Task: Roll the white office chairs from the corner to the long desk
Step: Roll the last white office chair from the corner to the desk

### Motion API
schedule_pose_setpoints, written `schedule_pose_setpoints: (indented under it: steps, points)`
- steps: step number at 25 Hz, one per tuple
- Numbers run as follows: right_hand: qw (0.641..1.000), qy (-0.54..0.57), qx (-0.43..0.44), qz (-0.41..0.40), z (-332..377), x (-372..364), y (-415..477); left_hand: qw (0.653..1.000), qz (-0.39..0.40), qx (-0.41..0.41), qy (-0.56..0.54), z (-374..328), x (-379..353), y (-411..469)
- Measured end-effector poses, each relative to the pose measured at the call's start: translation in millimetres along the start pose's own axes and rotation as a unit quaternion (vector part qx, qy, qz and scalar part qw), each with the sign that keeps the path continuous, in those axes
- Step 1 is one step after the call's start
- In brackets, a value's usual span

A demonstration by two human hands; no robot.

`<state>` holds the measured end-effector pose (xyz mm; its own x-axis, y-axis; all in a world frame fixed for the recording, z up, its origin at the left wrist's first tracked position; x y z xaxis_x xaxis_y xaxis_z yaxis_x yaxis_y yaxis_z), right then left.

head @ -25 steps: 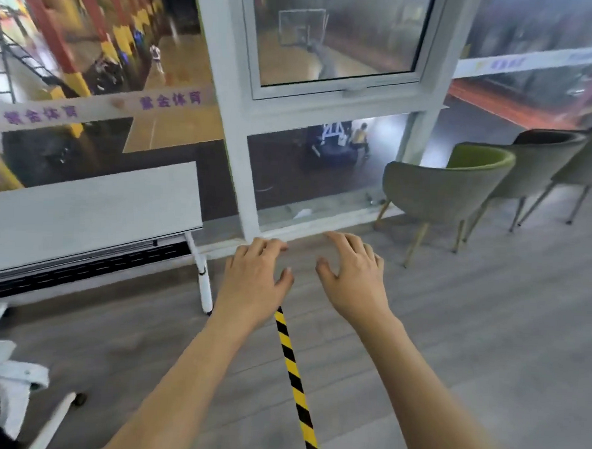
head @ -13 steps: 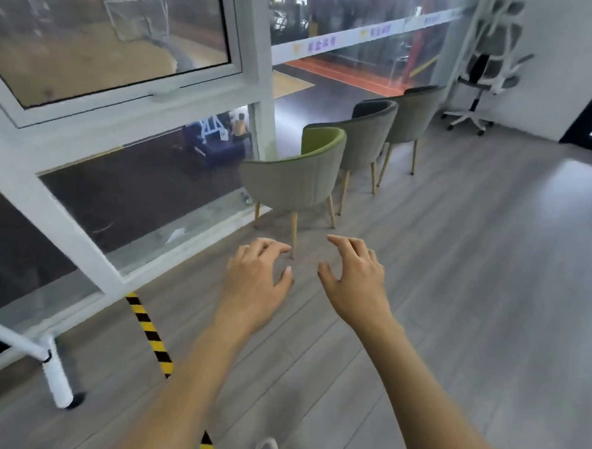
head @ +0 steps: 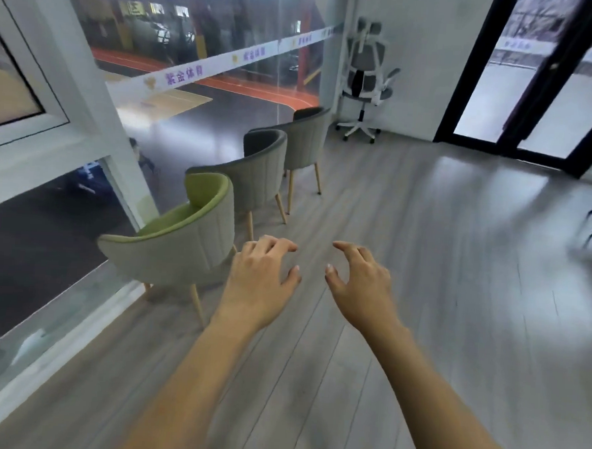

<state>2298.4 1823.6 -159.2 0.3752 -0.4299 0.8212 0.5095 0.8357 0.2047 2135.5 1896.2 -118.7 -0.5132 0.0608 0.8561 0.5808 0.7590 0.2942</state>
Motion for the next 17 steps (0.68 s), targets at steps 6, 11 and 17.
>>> schedule_pose_setpoints:
  steps: [6,11,17]
  points:
    - [0.998,-0.004,-0.053,-0.033,-94.2,17.9,159.5,0.995,0.039,-0.087,0.013,-47.3,-78.9,180.8]
    - [0.996,0.008,-0.07,-0.063,-191.5,40.7,323.3,0.992,0.059,-0.11,0.028,-85.5,-165.1,358.8]
    - [0.997,-0.016,-0.058,-0.054,-269.9,69.3,528.1,0.994,0.058,-0.089,0.025,-117.0,-229.0,558.2]
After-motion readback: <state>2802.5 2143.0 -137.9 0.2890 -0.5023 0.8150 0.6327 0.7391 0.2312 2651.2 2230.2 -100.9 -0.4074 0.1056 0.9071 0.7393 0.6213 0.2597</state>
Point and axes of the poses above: each hand's wrist, its own y-axis towards the middle knuckle, its own x-axis out of the back of the hand, z = x × y, the point moved 6 cm from there along y, towards the middle knuckle
